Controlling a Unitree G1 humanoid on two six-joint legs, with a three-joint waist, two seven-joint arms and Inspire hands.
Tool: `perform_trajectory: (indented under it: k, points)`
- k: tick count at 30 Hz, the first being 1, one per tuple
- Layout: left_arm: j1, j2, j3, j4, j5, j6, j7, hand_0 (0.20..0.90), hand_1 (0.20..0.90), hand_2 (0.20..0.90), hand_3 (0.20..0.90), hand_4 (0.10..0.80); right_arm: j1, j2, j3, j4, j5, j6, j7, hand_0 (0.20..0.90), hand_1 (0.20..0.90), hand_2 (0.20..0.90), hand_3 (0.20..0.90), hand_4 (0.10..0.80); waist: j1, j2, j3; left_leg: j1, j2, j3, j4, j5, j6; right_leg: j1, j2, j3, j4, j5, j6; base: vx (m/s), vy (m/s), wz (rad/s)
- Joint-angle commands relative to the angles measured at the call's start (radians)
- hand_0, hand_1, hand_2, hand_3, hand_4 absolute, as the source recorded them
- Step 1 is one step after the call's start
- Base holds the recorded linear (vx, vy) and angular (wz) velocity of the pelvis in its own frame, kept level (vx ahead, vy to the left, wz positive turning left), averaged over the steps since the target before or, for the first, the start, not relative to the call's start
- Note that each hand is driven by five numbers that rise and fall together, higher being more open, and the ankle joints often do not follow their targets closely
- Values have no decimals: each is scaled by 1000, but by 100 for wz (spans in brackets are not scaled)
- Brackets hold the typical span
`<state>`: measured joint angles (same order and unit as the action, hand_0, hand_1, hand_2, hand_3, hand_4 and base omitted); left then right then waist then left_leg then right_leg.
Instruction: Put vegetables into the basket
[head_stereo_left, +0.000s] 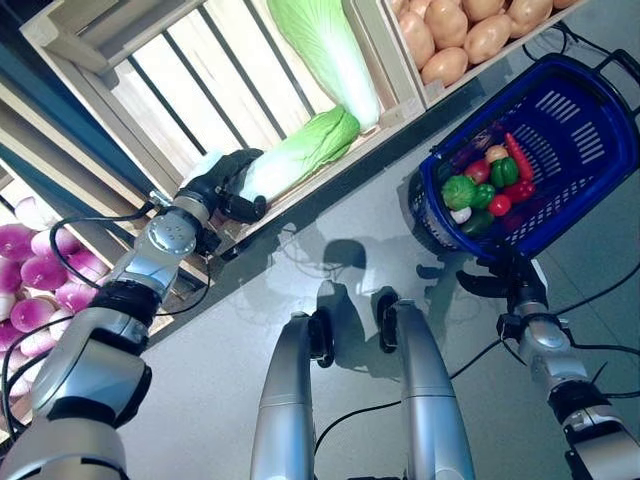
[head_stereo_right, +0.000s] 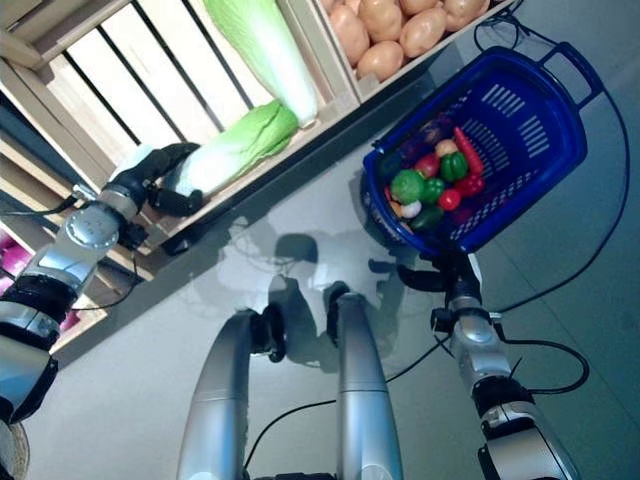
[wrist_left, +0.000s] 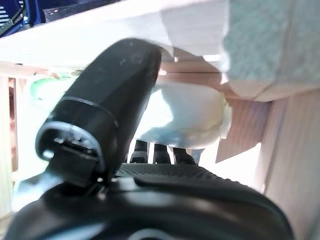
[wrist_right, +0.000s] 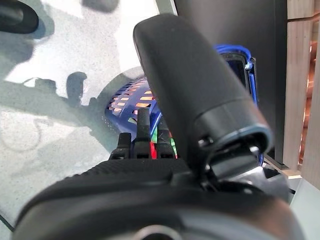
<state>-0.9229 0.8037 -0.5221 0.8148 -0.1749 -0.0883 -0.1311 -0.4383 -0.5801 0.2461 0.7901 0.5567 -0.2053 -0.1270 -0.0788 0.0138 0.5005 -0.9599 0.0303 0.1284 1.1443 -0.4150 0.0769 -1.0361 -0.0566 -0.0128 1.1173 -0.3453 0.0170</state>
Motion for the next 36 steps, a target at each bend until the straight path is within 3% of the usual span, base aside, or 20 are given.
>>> perform_trajectory:
  k: [1, 9, 16, 25, 36]
  points:
    - [118, -67, -57, -2, -165, 112, -238, 900, 900, 900, 900, 800, 8, -42, -23, -23, -24, -14, 10, 900, 900, 900, 900, 800, -15, 17, 20, 88, -23, 43, -169, 58, 42, 123, 4, -68, -123, 61, -71, 46, -9, -1]
    - [113, 8, -3, -74, -270, 108, -190, 900, 900, 900, 900, 800, 50, -57, -29, -38, -34, -13, 26, 900, 900, 900, 900, 800, -9, 21, 20, 130, -25, 43, -212, 75, 37, 165, -4, -80, -154, 66, -73, 13, -7, 1]
    - [101, 42, 11, -80, -244, 171, -274, 900, 900, 900, 900, 800, 82, -65, -37, -32, -43, -30, 35, 900, 900, 900, 900, 800, -8, 23, 20, 166, -27, 46, -251, 87, 37, 200, -11, -89, -187, 75, -72, 20, -11, 3]
    - [45, -2, -28, -16, -217, 182, -278, 900, 900, 900, 900, 800, 62, -68, -25, -42, -39, -23, 25, 900, 900, 900, 900, 800, -16, 7, 20, 112, -21, 39, -222, 82, 49, 149, -4, -89, -171, 76, -77, 0, 0, 0]
    - [28, -65, -34, 87, -151, 123, -132, 900, 900, 900, 900, 800, 66, -65, -24, -82, -28, -13, -19, 900, 900, 900, 900, 800, -18, -35, 20, -17, -18, 16, -142, 67, 65, 31, 10, -90, -111, 75, -78, -3, 0, 0]
